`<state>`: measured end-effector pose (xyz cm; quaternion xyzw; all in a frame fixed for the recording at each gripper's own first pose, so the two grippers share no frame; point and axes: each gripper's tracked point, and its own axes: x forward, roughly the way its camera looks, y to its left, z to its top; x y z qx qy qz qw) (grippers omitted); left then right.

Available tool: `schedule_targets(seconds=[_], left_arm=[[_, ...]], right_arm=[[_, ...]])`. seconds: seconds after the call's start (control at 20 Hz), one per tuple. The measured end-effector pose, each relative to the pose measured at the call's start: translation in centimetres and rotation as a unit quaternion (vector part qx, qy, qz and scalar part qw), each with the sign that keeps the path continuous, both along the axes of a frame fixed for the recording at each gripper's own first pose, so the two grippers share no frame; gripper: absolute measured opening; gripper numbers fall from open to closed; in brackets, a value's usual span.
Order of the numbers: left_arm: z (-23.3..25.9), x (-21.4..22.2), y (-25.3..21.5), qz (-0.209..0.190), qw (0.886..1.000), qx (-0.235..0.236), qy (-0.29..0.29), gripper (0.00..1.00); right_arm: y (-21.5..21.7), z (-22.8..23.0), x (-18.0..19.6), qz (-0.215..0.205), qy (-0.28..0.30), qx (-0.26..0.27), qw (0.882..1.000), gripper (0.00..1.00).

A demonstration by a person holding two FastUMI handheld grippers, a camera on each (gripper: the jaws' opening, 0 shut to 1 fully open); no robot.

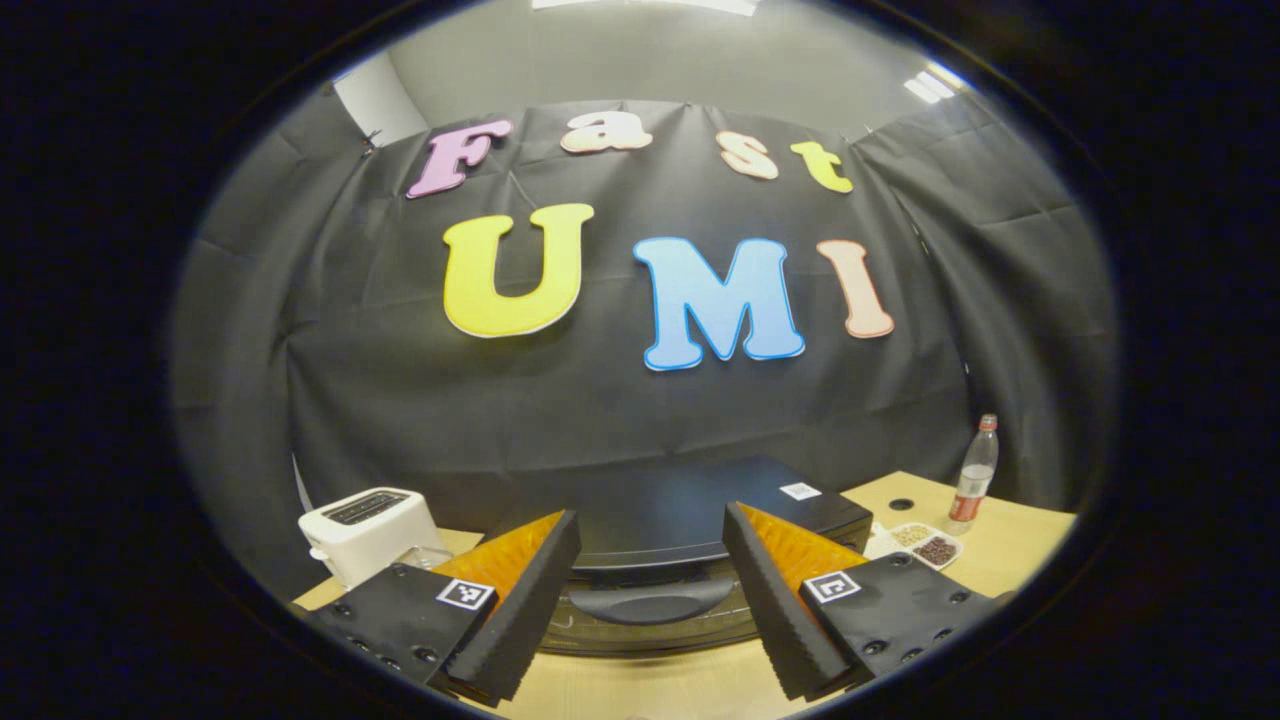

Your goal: Open the electric oven with the left hand, put the food in, and close the electric oven.

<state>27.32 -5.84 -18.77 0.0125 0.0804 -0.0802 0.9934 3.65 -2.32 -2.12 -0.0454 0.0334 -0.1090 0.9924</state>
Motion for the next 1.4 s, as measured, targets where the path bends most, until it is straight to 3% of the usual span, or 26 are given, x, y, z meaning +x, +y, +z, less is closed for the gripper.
schedule_targets(seconds=[0.35, 0.45, 0.5, 0.75, 0.85, 0.95, 1.05, 1.4], left_arm=[[-5.0, 2.2, -0.3, 0.012, 0.999, 0.002, 0.038, 0.91], [-5.4, 2.3, -0.5, 0.013, 0.999, -0.001, 0.042, 1.0], [-5.5, 2.4, -0.3, 0.016, 0.999, 0.002, 0.043, 0.97], [-6.7, 2.6, 0.0, 0.028, 0.998, -0.003, 0.048, 1.0], [-6.9, 2.4, 0.0, 0.03, 0.998, -0.012, 0.05, 0.96], [-7.0, 2.3, 0.0, 0.032, 0.998, -0.014, 0.054, 1.0], [-6.9, 1.6, 0.2, 0.033, 0.998, -0.015, 0.056, 0.95], [-7.3, -1.6, 0.2, 0.036, 0.998, -0.012, 0.059, 1.0]], right_arm=[[0.0, 0.8, -0.4, -0.012, -0.002, -0.015, 1.0, 0.95], [-0.2, 0.8, -0.5, -0.014, -0.001, -0.02, 1.0, 0.95], [-0.3, 0.8, -0.6, -0.014, 0.0, -0.019, 1.0, 0.95], [-0.7, 0.7, -1.0, -0.015, 0.003, -0.018, 1.0, 0.95], [-0.5, 0.8, -1.2, -0.012, 0.004, -0.018, 1.0, 0.95], [-0.5, 0.8, -1.3, -0.009, 0.005, -0.016, 1.0, 0.95], [-0.4, 0.8, -1.3, -0.004, 0.004, -0.014, 1.0, 0.95], [-0.3, 0.0, -1.4, 0.014, 0.013, 0.006, 1.0, 0.95]])
